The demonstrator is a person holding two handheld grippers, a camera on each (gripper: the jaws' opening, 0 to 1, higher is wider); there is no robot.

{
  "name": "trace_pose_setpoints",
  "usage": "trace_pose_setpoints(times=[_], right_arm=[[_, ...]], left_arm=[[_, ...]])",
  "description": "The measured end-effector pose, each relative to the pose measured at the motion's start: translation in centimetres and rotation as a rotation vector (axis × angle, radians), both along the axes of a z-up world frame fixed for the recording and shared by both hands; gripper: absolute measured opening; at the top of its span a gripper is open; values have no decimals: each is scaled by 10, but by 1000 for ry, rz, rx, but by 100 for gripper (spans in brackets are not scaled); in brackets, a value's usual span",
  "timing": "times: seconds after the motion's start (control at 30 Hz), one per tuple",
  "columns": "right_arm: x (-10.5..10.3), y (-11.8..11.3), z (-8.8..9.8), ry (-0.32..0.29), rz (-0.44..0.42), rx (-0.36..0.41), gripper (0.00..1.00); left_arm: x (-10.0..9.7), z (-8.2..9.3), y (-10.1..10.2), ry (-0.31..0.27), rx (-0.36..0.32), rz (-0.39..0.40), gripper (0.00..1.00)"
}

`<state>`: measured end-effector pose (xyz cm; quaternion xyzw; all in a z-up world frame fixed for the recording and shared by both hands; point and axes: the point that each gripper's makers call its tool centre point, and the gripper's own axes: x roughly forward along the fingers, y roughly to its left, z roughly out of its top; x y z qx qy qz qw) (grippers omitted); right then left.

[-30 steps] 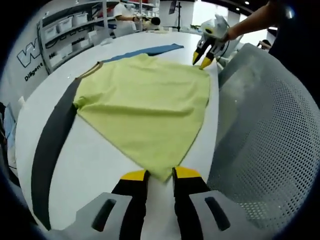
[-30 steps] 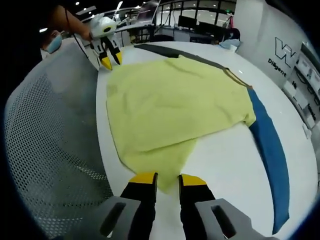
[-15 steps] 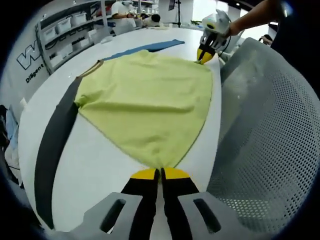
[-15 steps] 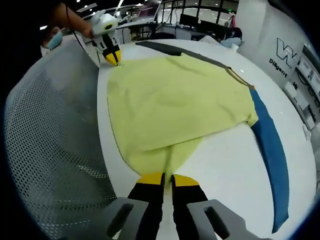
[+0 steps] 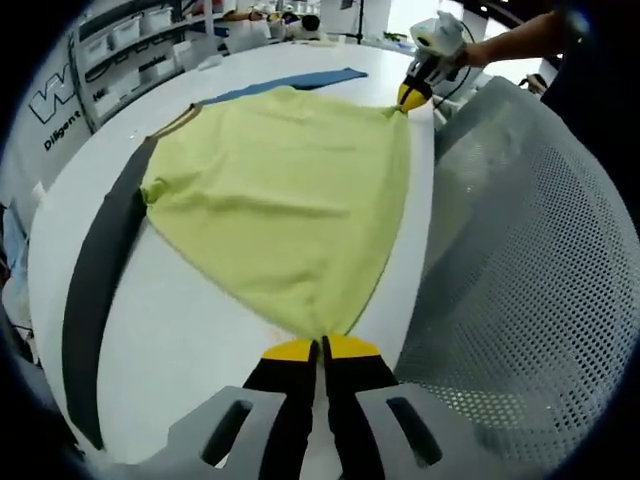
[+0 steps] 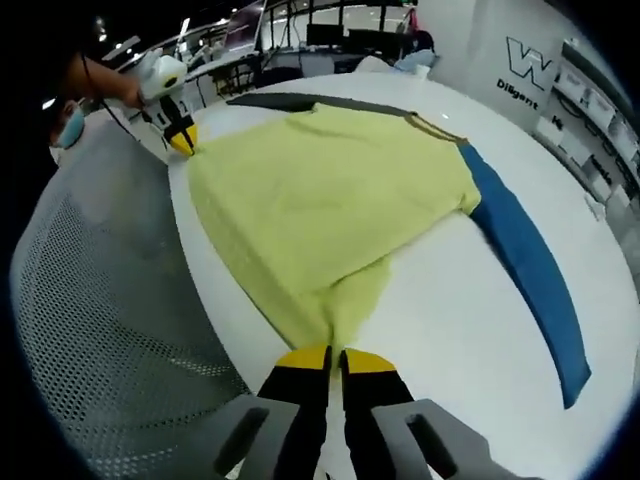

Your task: Fold the garment on the visible template until the final outline fits inside the template.

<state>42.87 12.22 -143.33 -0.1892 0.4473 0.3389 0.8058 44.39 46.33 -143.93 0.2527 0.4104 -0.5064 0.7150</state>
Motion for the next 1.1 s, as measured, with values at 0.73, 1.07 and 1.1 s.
trace_pose_setpoints(times=[0.73, 1.07, 1.1], right_arm=[[-27, -3, -17, 128, -71, -29, 0], [-31, -4, -17, 142, -58, -39, 0], [-31, -4, -17, 137, -41, -44, 0]], left_arm=[[-23, -4, -1, 142, 13, -45, 3], [-26, -3, -2, 164, -4, -42, 3], [-26, -3, -1, 171, -10, -36, 3]])
